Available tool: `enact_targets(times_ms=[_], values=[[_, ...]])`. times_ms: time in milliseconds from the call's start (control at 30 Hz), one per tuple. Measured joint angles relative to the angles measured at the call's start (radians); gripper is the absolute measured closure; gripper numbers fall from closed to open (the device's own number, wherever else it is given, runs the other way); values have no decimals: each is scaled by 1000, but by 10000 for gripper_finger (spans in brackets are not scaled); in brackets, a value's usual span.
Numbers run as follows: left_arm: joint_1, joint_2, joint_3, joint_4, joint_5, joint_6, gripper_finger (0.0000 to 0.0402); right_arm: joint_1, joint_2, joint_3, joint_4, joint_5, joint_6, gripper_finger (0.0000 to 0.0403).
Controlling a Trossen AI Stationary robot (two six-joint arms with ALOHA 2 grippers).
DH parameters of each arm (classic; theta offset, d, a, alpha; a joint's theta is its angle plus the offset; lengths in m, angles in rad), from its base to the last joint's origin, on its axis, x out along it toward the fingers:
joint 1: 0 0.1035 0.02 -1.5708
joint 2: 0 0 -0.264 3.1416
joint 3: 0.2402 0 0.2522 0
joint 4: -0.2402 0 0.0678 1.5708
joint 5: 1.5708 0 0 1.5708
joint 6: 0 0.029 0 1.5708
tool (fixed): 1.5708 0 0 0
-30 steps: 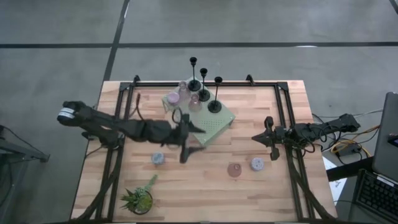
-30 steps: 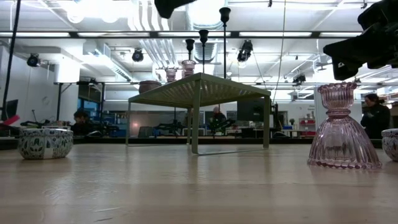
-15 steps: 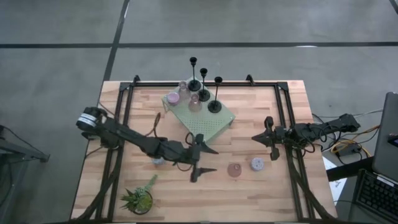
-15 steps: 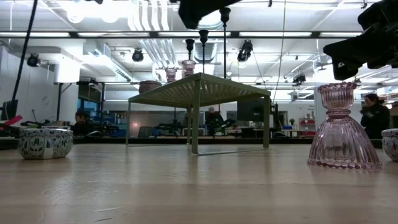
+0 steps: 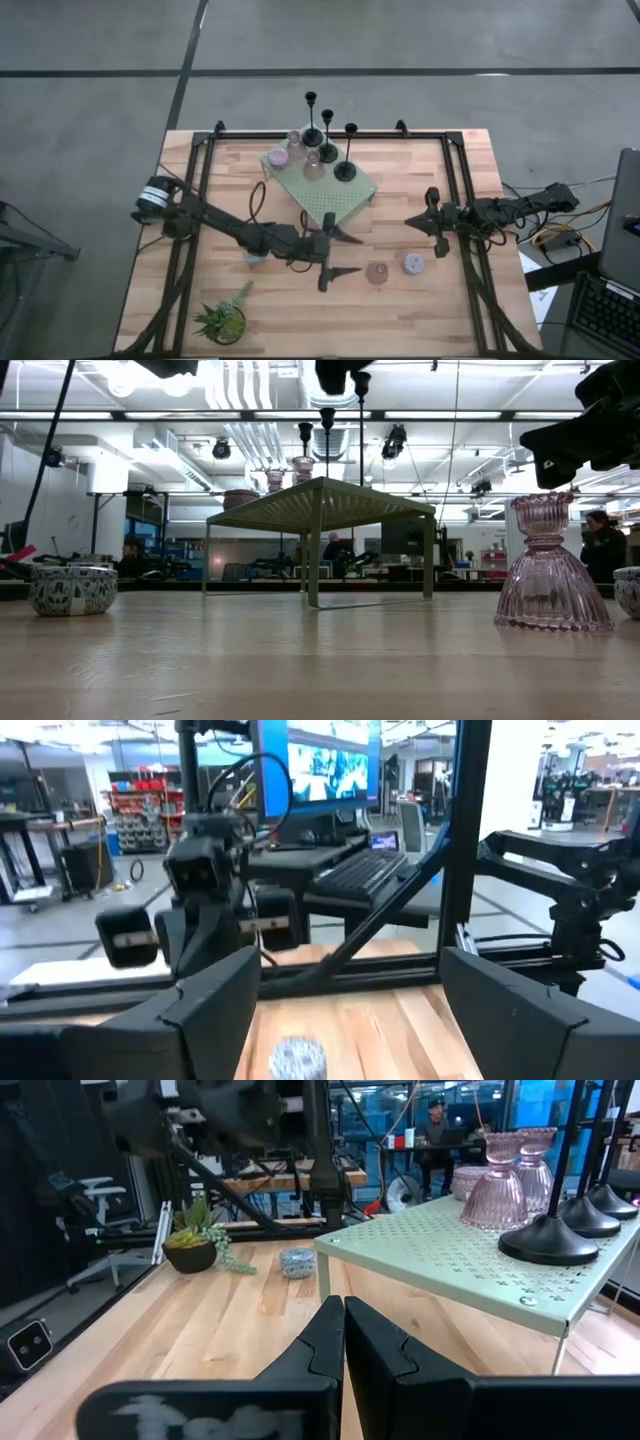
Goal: Pick & Place candle stick holders
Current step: Put the pink glass candle holder on the shelf aligned with the black candle holder
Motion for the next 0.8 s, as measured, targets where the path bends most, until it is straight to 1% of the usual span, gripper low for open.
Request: enact_targets(times_ms=[133,267,500,800], values=[[7,10,73,-73,2,26,90,0,0,0,0,0,-3,394],[7,52,121,-143,2,29,90,0,-1,0,0,0,2,394],[17,114,137,-145,4,25,90,0,1,0,0,0,2,394],[17,123,136,-218,12,81,90,0,1,0,0,0,0,394]])
